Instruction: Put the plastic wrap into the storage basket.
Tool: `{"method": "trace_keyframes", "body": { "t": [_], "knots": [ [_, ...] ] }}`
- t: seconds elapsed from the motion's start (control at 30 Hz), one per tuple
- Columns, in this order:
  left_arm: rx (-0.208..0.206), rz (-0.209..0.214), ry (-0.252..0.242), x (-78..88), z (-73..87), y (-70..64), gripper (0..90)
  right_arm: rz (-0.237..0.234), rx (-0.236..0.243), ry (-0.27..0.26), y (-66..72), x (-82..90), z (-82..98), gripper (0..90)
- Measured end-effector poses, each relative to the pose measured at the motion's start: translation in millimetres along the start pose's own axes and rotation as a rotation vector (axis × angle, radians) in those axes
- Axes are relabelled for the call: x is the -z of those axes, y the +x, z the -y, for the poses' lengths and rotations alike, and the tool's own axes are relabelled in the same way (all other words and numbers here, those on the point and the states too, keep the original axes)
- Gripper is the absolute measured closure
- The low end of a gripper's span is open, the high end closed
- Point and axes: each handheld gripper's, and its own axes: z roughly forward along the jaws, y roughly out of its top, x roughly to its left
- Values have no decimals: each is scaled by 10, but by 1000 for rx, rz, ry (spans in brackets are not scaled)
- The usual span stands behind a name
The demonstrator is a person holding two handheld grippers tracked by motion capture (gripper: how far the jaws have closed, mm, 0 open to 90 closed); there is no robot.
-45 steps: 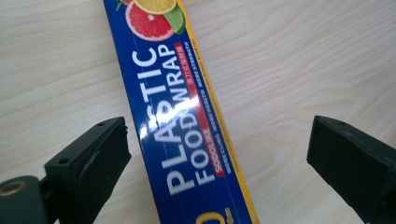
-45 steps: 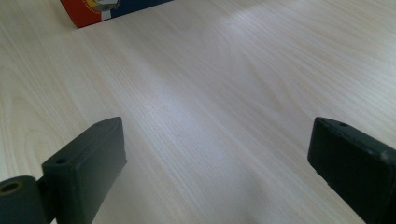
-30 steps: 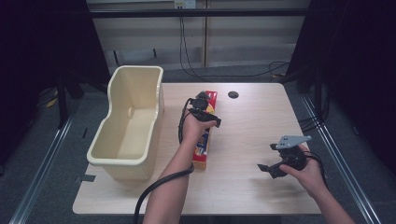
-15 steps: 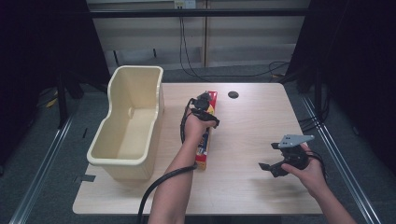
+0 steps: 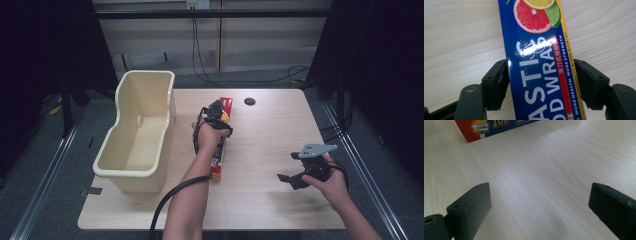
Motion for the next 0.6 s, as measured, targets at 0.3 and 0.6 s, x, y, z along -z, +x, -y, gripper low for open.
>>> {"method": "trace_keyframes", "body": {
  "t": [0.3, 0.6],
  "knots": [
    [-10, -35, 124, 187, -66, -5, 413, -3, 7, -1, 3, -5, 1, 42],
    [-30, -15, 193, 525, -134, -54, 415, -7, 8, 6, 13, -31, 0, 42]
  ]
}}
